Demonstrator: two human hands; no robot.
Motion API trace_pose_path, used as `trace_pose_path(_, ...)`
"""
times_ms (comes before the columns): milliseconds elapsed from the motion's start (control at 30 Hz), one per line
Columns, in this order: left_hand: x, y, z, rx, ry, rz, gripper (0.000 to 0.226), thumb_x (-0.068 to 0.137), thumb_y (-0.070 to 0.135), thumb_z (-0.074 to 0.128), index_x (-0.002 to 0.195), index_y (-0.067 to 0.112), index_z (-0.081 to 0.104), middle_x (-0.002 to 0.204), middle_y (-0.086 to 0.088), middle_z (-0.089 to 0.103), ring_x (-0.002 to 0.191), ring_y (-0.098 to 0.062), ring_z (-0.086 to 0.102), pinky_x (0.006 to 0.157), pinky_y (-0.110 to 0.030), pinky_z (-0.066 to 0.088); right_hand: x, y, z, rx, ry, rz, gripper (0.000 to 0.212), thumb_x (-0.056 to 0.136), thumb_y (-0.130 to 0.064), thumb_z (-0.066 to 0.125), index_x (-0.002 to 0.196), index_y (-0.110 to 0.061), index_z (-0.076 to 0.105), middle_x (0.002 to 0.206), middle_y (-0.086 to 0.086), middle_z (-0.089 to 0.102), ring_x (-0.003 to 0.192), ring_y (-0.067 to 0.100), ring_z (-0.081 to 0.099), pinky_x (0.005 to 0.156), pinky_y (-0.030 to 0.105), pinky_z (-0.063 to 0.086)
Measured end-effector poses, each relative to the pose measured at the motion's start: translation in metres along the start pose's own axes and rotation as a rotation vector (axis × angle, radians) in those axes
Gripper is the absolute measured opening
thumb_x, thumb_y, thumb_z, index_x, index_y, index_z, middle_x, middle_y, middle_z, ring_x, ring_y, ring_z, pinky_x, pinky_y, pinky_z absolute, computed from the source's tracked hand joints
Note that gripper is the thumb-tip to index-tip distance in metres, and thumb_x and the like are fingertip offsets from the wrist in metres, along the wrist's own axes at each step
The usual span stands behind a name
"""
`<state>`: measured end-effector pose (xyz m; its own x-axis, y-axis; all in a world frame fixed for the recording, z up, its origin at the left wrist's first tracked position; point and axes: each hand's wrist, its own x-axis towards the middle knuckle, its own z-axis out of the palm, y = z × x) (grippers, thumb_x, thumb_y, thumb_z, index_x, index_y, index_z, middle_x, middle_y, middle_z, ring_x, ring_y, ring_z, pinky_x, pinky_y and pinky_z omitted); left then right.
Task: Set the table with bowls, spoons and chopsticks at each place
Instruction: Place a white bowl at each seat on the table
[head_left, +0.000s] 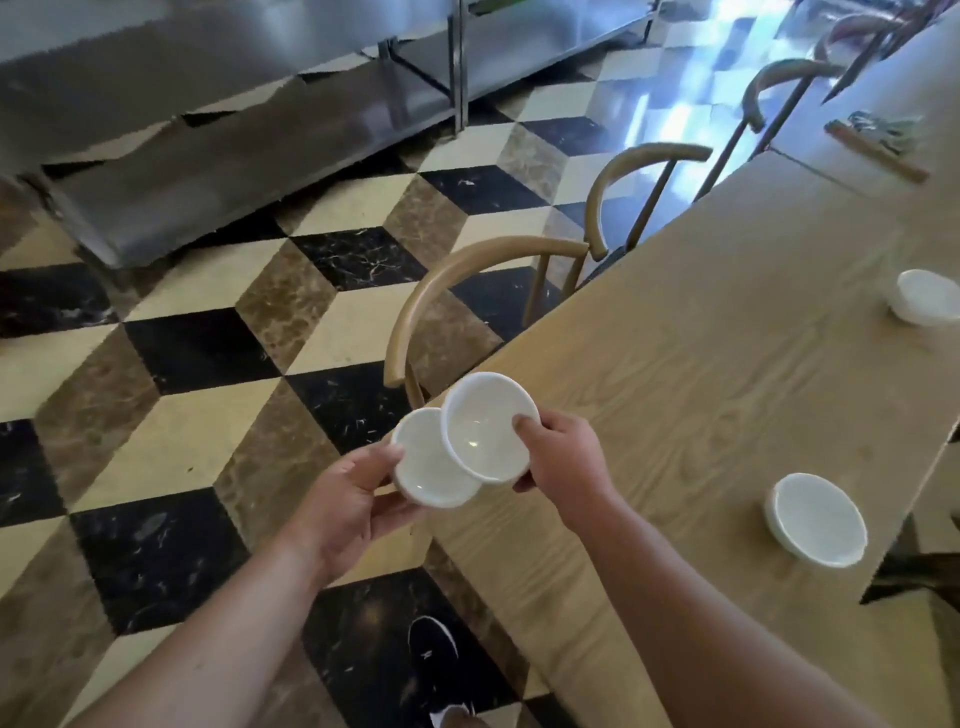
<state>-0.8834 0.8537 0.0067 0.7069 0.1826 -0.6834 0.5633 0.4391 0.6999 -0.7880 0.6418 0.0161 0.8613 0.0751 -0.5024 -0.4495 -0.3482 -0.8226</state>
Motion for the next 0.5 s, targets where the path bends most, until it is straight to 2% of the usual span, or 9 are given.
trace_pose_path(33,0.015,0.009,-0.002,0.023,-0.01,-0.013,0.033,0.1,0.029,0.066,0.128,0.012,0.071,0.119,-0.02,0.075,0.093,-0.032,0.08,0.075,-0.04,0.068,0.01,-0.002,0.0,0.077,0.047,0.045,0.02,0.102,-0.022,0.059,0.101,-0.016,0.078,0.098,0.013,0.073,0.061,0.02,0.07,0.059,0.044,0.066)
trace_pose_path(133,0.054,0.035,-0.008,0.076,-0.037,-0.051,0.038,0.095,0.031,0.071,0.13,0.015,0.07,0.122,-0.019,0.075,0.101,-0.034,0.078,0.083,-0.045,0.065,0.037,-0.008,0.0,0.265,0.163,0.173,0.017,0.1,-0.014,0.056,0.1,-0.017,0.073,0.106,0.014,0.071,0.072,0.026,0.071,0.06,0.038,0.065)
trace_pose_path(233,0.084,0.066,-0.015,0.135,-0.069,-0.078,0.039,0.094,0.029,0.072,0.13,0.016,0.069,0.123,-0.019,0.074,0.111,-0.035,0.074,0.089,-0.05,0.063,0.061,-0.01,0.006,0.392,0.265,0.298,0.012,0.101,-0.012,0.056,0.098,-0.016,0.068,0.109,0.016,0.067,0.082,0.033,0.073,0.07,0.045,0.067)
trace_pose_path(333,0.109,0.1,-0.021,0.179,-0.134,-0.094,0.052,0.082,0.033,0.077,0.131,0.015,0.07,0.122,-0.018,0.075,0.111,-0.034,0.074,0.083,-0.047,0.064,0.083,-0.011,0.018,0.505,0.355,0.406,0.008,0.101,-0.011,0.057,0.097,-0.014,0.063,0.112,0.019,0.065,0.086,0.037,0.072,0.072,0.047,0.067)
trace_pose_path(433,0.133,0.131,-0.028,0.212,-0.194,-0.1,0.056,0.076,0.031,0.08,0.129,0.014,0.071,0.121,-0.017,0.076,0.105,-0.03,0.076,0.076,-0.039,0.065,0.099,-0.008,0.033,0.614,0.466,0.469,0.006,0.102,-0.008,0.057,0.106,-0.008,0.062,0.114,0.019,0.064,0.095,0.038,0.072,0.068,0.043,0.064)
trace_pose_path(500,0.152,0.148,-0.034,0.236,-0.237,-0.123,0.053,0.079,0.026,0.081,0.129,0.012,0.069,0.123,-0.019,0.075,0.111,-0.034,0.074,0.084,-0.044,0.063,0.105,-0.004,0.043,0.673,0.551,0.499,0.014,0.103,-0.006,0.057,0.117,-0.004,0.06,0.112,0.019,0.065,0.094,0.036,0.071,0.071,0.044,0.064)
